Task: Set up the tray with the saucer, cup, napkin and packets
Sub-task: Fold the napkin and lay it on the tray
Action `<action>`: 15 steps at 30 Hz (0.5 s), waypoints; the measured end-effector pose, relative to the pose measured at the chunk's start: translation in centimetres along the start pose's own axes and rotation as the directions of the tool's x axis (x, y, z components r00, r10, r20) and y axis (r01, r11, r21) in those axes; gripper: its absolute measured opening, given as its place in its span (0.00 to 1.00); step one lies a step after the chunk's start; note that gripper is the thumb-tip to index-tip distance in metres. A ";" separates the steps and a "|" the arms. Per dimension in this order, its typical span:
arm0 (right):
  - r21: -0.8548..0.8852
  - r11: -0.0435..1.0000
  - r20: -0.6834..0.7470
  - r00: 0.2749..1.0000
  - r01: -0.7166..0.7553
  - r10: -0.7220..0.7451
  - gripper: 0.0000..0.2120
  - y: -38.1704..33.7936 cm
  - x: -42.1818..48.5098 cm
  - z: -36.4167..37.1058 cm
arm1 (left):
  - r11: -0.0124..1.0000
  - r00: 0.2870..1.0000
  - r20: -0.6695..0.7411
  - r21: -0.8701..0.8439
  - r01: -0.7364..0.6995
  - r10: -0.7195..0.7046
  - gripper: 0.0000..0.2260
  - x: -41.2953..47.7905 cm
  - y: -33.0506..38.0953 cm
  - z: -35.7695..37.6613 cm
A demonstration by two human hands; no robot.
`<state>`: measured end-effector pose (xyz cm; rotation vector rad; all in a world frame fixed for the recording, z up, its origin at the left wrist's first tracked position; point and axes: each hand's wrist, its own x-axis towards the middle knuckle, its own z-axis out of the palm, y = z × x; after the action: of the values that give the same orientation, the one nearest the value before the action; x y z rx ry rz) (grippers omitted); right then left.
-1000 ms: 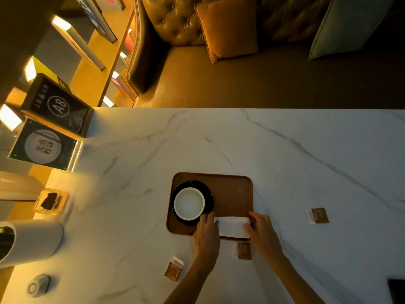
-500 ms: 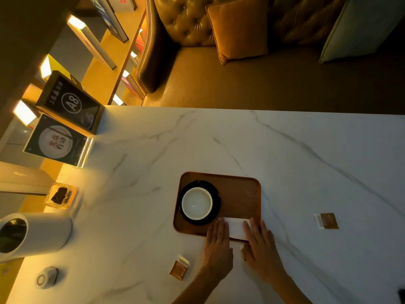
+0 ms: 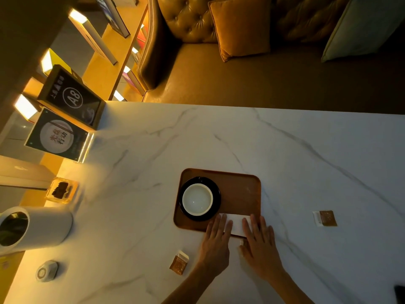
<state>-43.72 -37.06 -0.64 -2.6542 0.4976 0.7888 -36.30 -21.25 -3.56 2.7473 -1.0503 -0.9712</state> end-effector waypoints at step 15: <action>-0.020 0.999 0.023 0.999 -0.042 0.043 0.36 -0.2 0.5 0.7 | 0.999 0.998 0.038 0.009 0.050 -0.051 0.36 -0.2 0.2 -0.1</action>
<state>-43.52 -36.79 -1.44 -2.6569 0.5444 0.8409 -36.43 -21.26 -3.29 2.7857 -0.9971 -1.0327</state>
